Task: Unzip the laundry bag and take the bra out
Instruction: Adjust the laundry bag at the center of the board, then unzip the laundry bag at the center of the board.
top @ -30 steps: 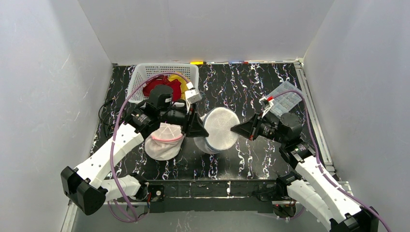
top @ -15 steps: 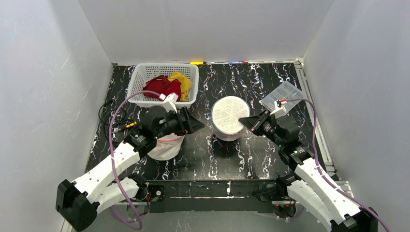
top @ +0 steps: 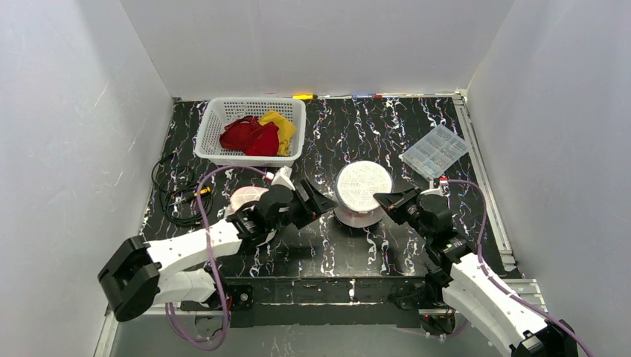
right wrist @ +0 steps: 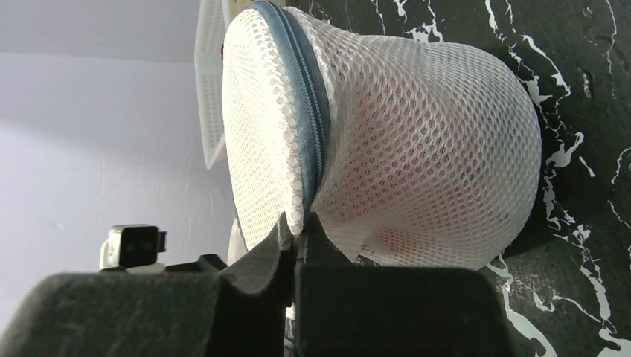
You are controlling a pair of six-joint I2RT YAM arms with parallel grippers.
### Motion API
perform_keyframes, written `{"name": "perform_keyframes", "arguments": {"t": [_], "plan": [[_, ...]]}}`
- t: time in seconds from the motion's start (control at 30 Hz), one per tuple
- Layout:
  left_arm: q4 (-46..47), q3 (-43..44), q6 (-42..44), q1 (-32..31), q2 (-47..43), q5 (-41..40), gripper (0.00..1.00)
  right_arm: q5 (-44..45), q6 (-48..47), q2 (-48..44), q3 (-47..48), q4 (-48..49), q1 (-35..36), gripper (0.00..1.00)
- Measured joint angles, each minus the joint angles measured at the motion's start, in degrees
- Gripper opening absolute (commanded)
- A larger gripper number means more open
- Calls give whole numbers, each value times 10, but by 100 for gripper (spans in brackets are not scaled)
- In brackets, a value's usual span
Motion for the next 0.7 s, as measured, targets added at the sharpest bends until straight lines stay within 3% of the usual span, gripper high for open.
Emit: {"name": "perform_keyframes", "arguments": {"t": [0.43, 0.7], "plan": [[21, 75, -11, -10, 116, 4, 71, 13, -5, -18, -3, -25, 1, 1], [29, 116, 7, -10, 166, 56, 63, 1, -9, -19, -3, -46, 2, 1]]}}
